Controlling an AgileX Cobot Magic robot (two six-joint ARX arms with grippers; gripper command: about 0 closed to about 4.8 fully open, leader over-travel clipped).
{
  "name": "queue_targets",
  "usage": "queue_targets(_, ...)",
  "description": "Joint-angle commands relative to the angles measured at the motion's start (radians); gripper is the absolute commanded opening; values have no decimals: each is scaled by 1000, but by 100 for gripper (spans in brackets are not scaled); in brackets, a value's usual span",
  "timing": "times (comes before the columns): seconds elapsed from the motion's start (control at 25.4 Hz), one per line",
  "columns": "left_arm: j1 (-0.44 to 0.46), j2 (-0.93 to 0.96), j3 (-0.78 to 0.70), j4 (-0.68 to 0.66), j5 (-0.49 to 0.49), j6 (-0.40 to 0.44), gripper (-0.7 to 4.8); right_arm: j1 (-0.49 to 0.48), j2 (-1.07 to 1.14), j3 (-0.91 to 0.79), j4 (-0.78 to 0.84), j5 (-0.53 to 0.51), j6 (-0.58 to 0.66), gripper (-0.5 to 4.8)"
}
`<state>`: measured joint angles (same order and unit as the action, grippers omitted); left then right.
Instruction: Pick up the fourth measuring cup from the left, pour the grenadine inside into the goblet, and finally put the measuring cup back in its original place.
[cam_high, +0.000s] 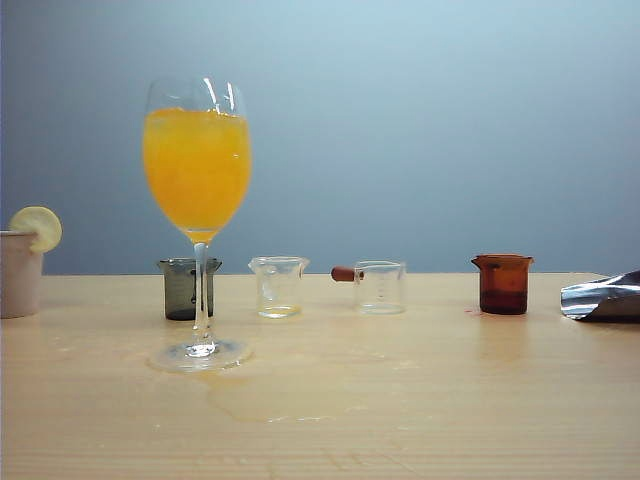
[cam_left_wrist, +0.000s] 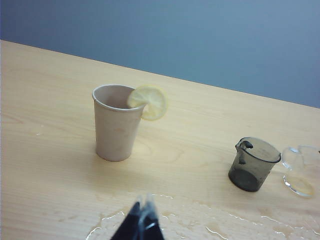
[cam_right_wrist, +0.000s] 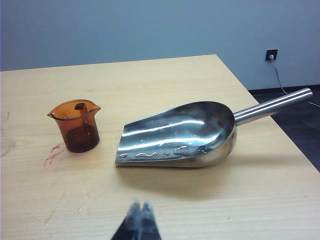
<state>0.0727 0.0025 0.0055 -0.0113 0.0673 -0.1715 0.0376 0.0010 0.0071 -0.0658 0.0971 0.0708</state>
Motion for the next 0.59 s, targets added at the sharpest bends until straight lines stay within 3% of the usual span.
queue_targets(0.04,0,0,3,8,0,7,-5,1,0,-6,10,6,0,-1)
queue_targets(0.24,0,0,3,-5,0,6,-5,1,0,-6,10,4,0,-1)
queue_targets(0.35,0,0,18,6,33,-27,-5,7,0,23,32,-48,0,-2)
queue_targets(0.59,0,23,215,-85,49,5,-5,32,45,211,-95,-11,0,-3)
